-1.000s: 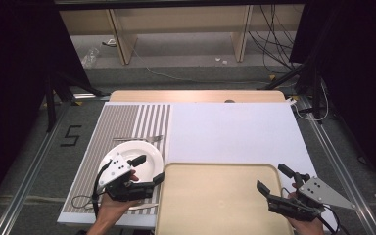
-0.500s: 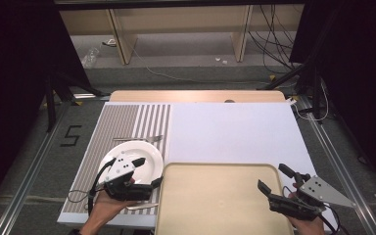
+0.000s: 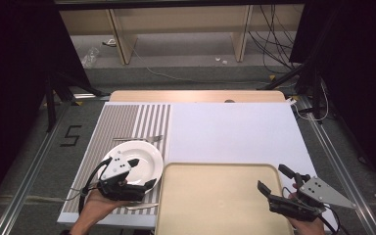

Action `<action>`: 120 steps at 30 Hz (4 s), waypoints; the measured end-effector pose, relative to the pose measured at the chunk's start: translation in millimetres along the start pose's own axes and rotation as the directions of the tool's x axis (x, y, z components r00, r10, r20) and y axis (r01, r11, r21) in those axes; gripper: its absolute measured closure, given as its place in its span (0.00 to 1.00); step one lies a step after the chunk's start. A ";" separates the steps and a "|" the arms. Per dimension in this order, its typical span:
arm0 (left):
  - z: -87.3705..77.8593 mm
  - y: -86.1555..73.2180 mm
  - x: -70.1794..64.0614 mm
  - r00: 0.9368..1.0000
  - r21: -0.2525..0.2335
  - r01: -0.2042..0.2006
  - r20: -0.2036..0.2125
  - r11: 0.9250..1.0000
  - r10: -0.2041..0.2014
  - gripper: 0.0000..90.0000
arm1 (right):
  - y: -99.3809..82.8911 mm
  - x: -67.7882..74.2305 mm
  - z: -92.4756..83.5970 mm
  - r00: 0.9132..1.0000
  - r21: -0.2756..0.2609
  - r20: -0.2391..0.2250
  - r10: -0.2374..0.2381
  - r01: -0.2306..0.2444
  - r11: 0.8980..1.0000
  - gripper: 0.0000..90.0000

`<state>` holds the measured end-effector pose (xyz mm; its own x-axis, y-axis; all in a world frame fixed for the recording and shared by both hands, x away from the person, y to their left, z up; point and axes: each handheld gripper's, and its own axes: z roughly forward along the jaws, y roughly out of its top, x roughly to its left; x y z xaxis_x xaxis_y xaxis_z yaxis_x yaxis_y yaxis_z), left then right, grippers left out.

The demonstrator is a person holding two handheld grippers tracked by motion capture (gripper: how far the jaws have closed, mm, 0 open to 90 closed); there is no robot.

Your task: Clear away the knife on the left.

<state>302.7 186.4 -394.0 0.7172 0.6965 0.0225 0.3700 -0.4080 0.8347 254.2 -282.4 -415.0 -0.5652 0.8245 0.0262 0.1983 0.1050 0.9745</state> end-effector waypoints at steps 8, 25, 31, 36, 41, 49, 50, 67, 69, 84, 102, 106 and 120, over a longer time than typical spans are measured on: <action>-14.1 -4.2 13.9 1.000 0.029 0.004 -0.005 1.000 -0.004 0.19 | -1.3 0.6 0.4 1.000 0.010 -0.001 -0.003 0.003 1.000 0.18; -39.4 -23.6 29.0 0.996 0.251 -0.089 0.000 0.964 0.092 0.20 | -2.4 1.2 2.2 1.000 0.032 -0.017 -0.016 0.016 0.999 0.18; -45.4 -32.2 34.1 0.992 0.329 -0.121 0.011 0.937 0.124 0.21 | -2.5 1.6 2.2 1.000 0.040 -0.020 -0.013 0.014 0.999 0.18; -49.0 -37.4 37.6 0.991 0.377 -0.130 0.016 0.917 0.134 0.22 | -2.4 2.0 2.7 0.999 0.041 -0.028 -0.015 0.016 0.999 0.18; -50.5 -46.3 41.1 0.994 0.413 -0.109 0.016 0.904 0.112 0.23 | -2.4 2.1 2.7 0.999 0.041 -0.031 -0.016 0.017 0.999 0.18; -51.1 -58.7 47.9 0.994 0.474 -0.103 0.029 0.874 0.101 0.24 | -2.4 2.8 3.2 0.999 0.039 -0.043 -0.018 0.020 0.999 0.18; -50.5 -60.3 48.8 0.995 0.484 -0.102 0.030 0.869 0.100 0.24 | -2.2 3.1 3.1 0.999 0.042 -0.041 -0.020 0.021 0.999 0.18; -30.7 -82.6 56.8 0.996 0.571 -0.085 0.077 0.817 0.050 0.29 | -2.6 4.5 3.8 0.997 0.039 -0.068 -0.032 0.035 0.999 0.18; -28.4 -85.3 59.8 0.995 0.575 -0.090 0.094 0.813 0.044 0.29 | -2.5 4.7 3.8 0.997 0.043 -0.071 -0.032 0.036 0.998 0.18; -11.0 -88.4 66.4 0.991 0.610 -0.093 0.134 0.787 0.013 0.46 | -3.0 5.9 4.7 0.996 0.049 -0.085 -0.037 0.041 0.998 0.18; 0.1 -85.3 60.3 0.983 0.654 -0.169 0.161 0.737 0.083 0.59 | -3.9 7.4 6.1 0.994 0.067 -0.093 -0.049 0.055 0.996 0.20; 1.8 -83.3 56.1 0.977 0.662 -0.206 0.180 0.720 0.114 0.64 | -3.9 7.8 6.0 0.995 0.067 -0.090 -0.053 0.060 0.996 0.20; 6.1 -78.2 44.7 0.950 0.699 -0.310 0.249 0.644 0.187 0.77 | -4.3 8.1 6.3 0.994 0.081 -0.084 -0.065 0.072 0.994 0.21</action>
<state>309.4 245.8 -461.7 0.8979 0.4383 0.0406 0.4286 -0.8916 0.1464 253.9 -272.7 -420.4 -0.6420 0.7665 -0.0184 0.2218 0.2086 0.9525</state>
